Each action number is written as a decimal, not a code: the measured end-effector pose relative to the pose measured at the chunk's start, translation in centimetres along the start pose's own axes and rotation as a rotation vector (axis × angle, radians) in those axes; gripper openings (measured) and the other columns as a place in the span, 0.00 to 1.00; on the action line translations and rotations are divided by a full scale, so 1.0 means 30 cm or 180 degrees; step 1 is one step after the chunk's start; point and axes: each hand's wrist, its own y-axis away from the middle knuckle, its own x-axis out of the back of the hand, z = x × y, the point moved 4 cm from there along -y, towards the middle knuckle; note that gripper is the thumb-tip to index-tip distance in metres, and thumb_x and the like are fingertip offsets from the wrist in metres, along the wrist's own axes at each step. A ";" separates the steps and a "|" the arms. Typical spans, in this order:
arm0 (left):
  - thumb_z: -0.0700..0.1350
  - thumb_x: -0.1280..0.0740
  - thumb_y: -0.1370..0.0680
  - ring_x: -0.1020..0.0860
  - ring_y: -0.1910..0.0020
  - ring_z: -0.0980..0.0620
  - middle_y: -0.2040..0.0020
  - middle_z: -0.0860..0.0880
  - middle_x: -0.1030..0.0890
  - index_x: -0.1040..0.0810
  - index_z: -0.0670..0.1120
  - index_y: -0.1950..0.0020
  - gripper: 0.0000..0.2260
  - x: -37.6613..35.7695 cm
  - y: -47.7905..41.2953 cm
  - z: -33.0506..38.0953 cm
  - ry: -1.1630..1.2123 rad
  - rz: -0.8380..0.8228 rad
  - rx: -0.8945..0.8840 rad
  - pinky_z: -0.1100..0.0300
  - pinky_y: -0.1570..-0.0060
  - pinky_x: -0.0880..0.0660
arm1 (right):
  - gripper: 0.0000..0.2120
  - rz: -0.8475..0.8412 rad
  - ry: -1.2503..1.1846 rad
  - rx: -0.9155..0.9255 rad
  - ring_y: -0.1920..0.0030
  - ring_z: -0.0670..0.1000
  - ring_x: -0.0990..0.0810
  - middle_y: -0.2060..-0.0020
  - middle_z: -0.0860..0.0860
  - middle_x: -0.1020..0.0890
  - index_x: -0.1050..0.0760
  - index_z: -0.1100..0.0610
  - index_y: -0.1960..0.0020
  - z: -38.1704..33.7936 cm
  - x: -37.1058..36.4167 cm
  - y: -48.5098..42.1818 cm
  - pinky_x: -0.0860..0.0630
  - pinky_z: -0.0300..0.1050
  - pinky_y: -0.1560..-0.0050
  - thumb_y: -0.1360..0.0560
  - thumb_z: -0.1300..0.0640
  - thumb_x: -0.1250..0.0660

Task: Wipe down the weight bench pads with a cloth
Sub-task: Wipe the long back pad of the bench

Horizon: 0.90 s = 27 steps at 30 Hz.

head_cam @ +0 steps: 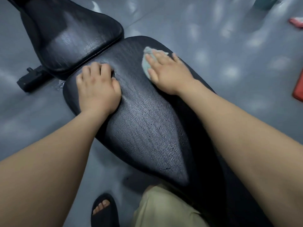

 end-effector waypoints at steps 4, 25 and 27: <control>0.50 0.42 0.21 0.31 0.38 0.38 0.39 0.40 0.27 0.26 0.46 0.39 0.14 0.000 -0.001 0.001 -0.0007 0.0014 0.0016 0.41 0.37 0.36 | 0.28 -0.0054 -0.0210 -0.0762 0.19 0.57 0.50 0.18 0.53 0.50 0.54 0.52 0.17 0.140 -0.012 0.065 0.56 0.59 0.21 0.15 0.45 0.56; 0.50 0.41 0.21 0.31 0.39 0.37 0.39 0.39 0.26 0.25 0.45 0.39 0.14 0.009 0.004 0.004 -0.0021 0.0052 -0.0006 0.41 0.37 0.35 | 0.30 0.0061 -0.0361 -0.0866 0.19 0.63 0.52 0.19 0.61 0.51 0.52 0.59 0.18 0.023 -0.039 0.207 0.56 0.57 0.20 0.16 0.47 0.53; 0.49 0.41 0.21 0.31 0.38 0.37 0.39 0.39 0.26 0.25 0.45 0.39 0.14 0.010 0.007 0.003 -0.0025 0.0059 -0.0013 0.41 0.37 0.35 | 0.30 0.0032 -0.0335 -0.0328 0.19 0.62 0.53 0.19 0.60 0.52 0.52 0.59 0.18 -0.092 -0.038 0.223 0.57 0.57 0.20 0.16 0.47 0.53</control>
